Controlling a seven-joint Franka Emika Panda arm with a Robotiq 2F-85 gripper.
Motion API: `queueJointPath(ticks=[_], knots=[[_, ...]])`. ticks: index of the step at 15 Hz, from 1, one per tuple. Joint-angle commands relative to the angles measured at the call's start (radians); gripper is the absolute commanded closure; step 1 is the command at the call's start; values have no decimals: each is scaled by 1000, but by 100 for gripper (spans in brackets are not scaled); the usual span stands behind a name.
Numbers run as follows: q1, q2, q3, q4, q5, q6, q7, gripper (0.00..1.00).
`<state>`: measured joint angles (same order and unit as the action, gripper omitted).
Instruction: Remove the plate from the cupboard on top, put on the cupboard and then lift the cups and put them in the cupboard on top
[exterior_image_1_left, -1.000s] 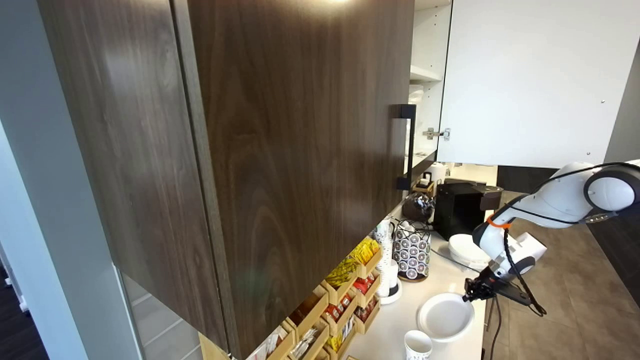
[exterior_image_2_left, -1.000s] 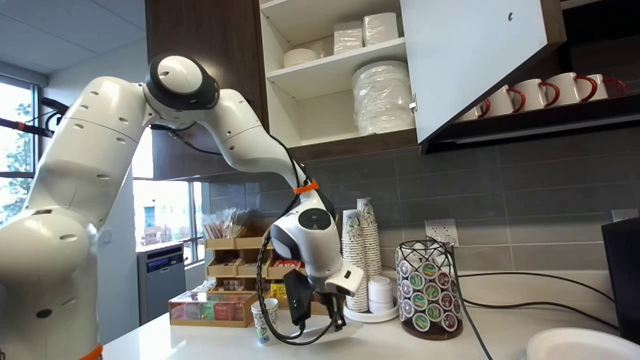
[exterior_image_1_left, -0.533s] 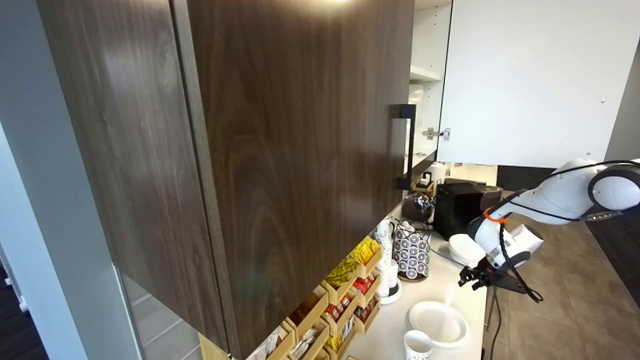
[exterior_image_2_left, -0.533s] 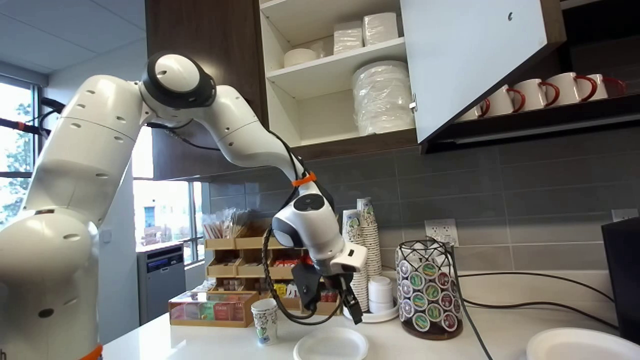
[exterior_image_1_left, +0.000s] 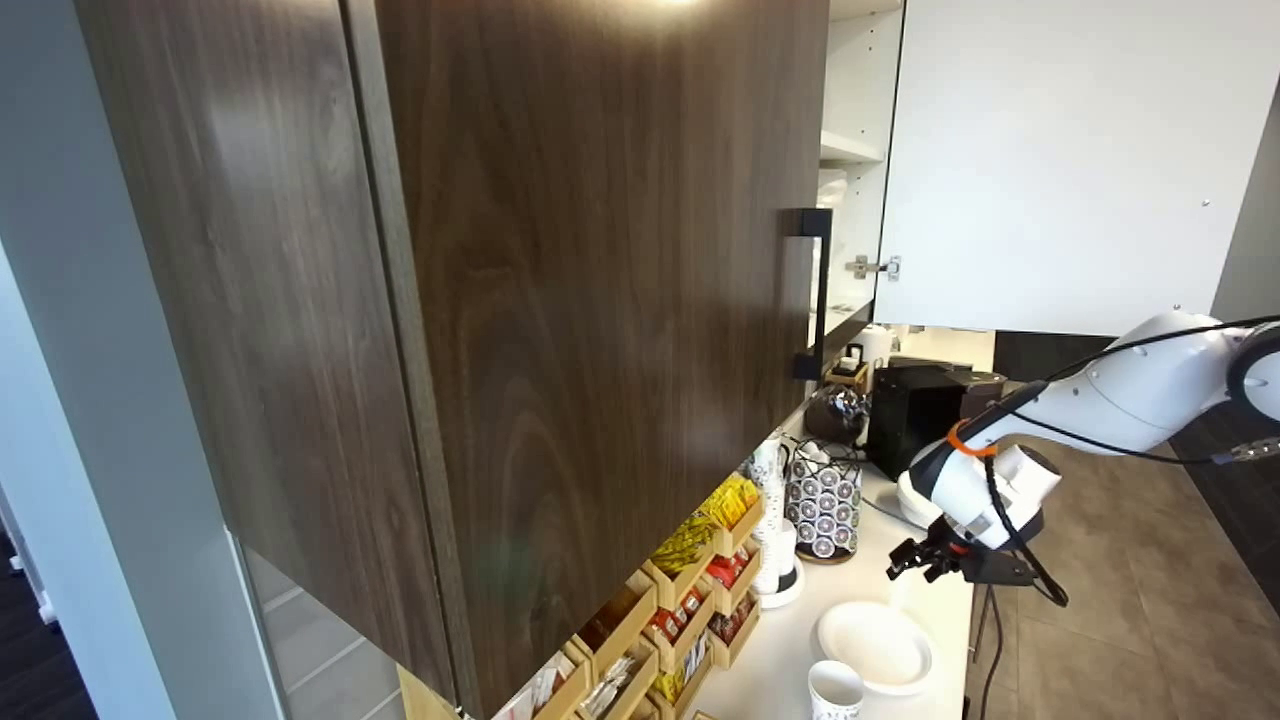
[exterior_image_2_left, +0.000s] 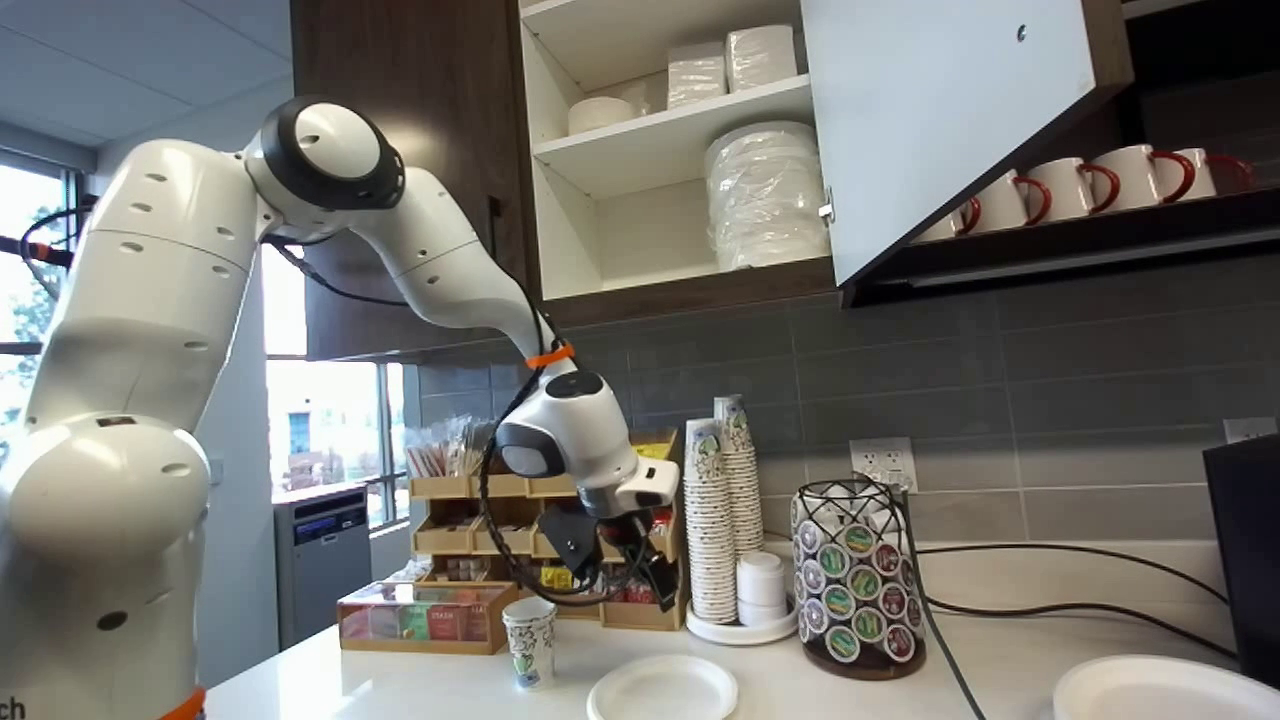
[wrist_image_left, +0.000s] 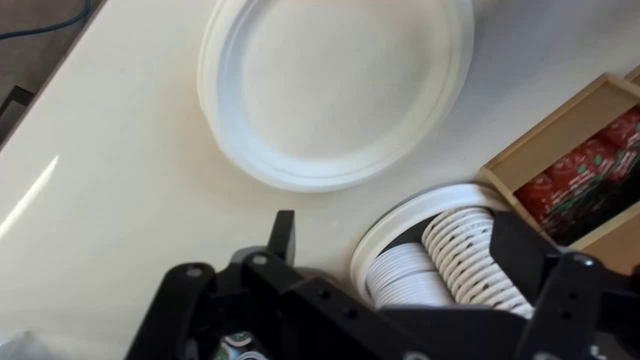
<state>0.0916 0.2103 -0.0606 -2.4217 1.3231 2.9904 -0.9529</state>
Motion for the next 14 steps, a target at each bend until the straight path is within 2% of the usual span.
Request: queueJointPath(ticks=[1, 4, 8, 14], knots=[[87, -9, 43, -65, -85, 75, 42, 0], [150, -5, 82, -82, -125, 66, 65, 0], [212, 2, 100, -98, -194, 42, 114, 0], [249, 23, 109, -96, -217, 13, 127, 0]])
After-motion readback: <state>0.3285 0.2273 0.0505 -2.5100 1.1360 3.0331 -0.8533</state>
